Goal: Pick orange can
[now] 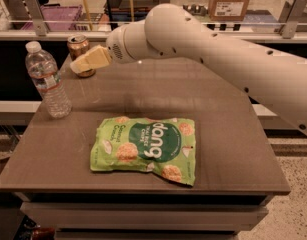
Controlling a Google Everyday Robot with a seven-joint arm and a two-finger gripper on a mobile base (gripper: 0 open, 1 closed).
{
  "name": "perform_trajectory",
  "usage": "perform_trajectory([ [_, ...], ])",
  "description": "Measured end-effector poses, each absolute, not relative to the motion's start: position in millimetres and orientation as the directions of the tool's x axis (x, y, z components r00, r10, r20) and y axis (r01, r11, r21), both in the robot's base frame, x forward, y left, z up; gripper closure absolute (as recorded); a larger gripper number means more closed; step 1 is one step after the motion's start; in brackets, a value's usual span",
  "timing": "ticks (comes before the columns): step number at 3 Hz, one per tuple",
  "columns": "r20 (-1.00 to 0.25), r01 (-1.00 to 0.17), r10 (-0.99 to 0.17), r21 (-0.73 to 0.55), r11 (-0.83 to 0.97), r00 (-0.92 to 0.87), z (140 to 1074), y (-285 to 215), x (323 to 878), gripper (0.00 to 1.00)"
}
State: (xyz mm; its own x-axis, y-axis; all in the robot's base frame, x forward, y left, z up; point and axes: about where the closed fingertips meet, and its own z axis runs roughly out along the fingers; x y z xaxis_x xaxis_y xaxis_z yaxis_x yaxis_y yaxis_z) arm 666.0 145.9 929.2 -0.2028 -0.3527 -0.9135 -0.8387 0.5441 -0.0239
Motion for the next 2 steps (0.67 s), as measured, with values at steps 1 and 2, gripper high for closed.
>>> perform_trajectory([
  [1, -0.925, -0.831, -0.334, -0.036, 0.555, -0.183, 922.9, 158.9, 673.6, 0.0],
  [2, -0.942, -0.821, -0.299, -0.049, 0.569, -0.151, 914.8, 171.0, 681.7, 0.0],
])
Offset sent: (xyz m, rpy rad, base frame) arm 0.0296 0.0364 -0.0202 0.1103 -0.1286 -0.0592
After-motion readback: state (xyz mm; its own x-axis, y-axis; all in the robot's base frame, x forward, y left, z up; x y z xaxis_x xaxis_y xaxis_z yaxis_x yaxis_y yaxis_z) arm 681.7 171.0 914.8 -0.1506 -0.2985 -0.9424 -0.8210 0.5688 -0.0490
